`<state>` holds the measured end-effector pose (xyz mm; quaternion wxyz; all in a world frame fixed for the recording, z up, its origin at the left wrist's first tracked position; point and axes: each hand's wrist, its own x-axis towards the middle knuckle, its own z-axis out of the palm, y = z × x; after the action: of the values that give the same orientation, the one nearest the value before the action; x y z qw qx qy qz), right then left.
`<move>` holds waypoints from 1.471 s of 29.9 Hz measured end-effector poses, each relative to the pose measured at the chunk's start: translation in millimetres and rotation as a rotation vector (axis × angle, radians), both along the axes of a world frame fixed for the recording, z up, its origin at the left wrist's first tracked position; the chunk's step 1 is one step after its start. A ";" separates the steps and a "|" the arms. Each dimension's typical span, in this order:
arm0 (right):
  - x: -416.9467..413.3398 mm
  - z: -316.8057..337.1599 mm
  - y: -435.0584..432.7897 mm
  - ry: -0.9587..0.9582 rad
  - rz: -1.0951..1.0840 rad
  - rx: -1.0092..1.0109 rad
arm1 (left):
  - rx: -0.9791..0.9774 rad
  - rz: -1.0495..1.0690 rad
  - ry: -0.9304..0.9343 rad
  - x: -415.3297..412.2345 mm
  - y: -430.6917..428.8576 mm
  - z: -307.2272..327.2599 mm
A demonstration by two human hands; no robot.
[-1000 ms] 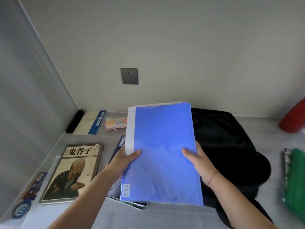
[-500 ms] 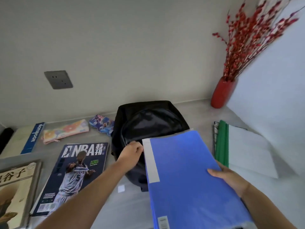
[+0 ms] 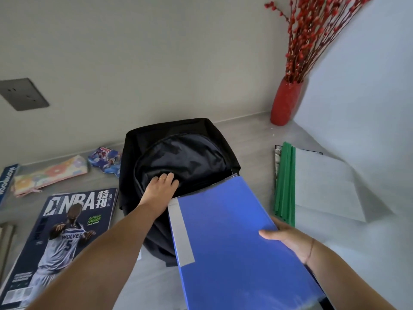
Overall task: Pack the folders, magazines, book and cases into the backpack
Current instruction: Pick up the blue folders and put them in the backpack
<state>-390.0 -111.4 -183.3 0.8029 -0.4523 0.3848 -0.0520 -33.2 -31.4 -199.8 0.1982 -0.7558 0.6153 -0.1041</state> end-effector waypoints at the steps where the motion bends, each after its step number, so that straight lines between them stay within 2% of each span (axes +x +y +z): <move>1: -0.5 -1.6 -1.4 -0.003 0.008 0.003 | 0.018 -0.019 -0.009 2.8 -2.2 -1.1; 5: -4.0 -4.9 -7.5 0.027 0.068 0.008 | 0.099 -0.080 -0.008 12.0 -12.0 -0.2; 8: -2.7 -5.2 -12.6 0.046 0.124 0.054 | 0.131 -0.038 0.093 11.3 -17.6 4.0; 12: 13.2 -2.9 -17.4 0.108 0.183 0.096 | 0.053 0.042 0.229 9.4 -18.0 11.7; 19: 37.1 -1.9 -26.8 0.149 0.296 0.145 | -0.271 0.067 0.492 14.2 -11.2 33.5; 28: 58.6 -3.2 -29.9 0.166 0.340 0.179 | -0.267 0.073 0.579 9.8 -8.7 38.9; 37: 70.1 -5.8 -37.0 0.287 0.061 -0.010 | -0.109 0.081 0.395 14.0 -6.8 29.2; 39: 71.1 -8.8 -32.7 0.310 0.066 -0.013 | -0.099 -0.035 0.301 11.5 -3.5 28.3; 41: 73.0 -9.8 -28.6 0.322 0.072 -0.015 | -0.055 -0.109 0.119 13.8 1.5 22.6; 44: 77.3 -9.4 -24.9 0.352 0.034 -0.070 | -0.073 -0.074 0.016 17.0 4.8 9.2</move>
<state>-312.7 -136.3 -192.7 0.7078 -0.4884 0.5095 0.0282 -16.2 -26.6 -190.6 0.1616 -0.7402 0.6400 -0.1277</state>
